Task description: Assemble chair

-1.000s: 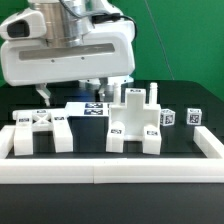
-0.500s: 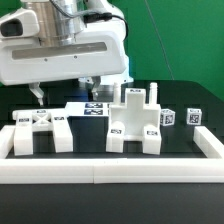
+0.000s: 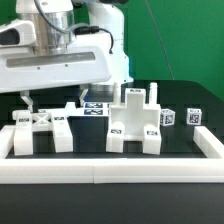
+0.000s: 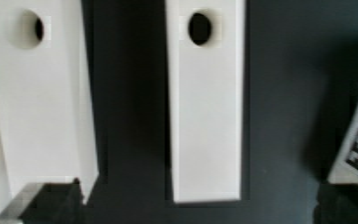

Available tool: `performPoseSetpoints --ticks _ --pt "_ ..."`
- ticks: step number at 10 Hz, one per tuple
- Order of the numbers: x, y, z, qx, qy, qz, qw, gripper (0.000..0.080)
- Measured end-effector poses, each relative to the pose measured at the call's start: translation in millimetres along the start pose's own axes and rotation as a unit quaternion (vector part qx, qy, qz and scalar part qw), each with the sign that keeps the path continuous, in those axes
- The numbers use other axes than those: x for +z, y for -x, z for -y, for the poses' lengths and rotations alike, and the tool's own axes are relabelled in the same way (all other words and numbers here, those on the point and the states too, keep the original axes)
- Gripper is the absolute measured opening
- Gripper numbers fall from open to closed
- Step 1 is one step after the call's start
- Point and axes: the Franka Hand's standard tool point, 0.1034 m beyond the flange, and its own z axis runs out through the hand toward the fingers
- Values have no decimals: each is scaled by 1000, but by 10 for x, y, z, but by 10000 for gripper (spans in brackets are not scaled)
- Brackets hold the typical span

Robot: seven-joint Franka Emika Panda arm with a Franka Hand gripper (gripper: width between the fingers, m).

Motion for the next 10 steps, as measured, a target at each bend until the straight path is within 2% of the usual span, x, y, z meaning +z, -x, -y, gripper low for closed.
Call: performPoseSetpoints --ticks 2,6,8,10 --pt "89 27 2 4 3 3 1000 649" --pt "92 25 -10 2 4 2 1000 649" --pt "154 6 -28 -8 12 -2 1000 649" --pt "173 -21 -31 -16 13 -1 1000 649"
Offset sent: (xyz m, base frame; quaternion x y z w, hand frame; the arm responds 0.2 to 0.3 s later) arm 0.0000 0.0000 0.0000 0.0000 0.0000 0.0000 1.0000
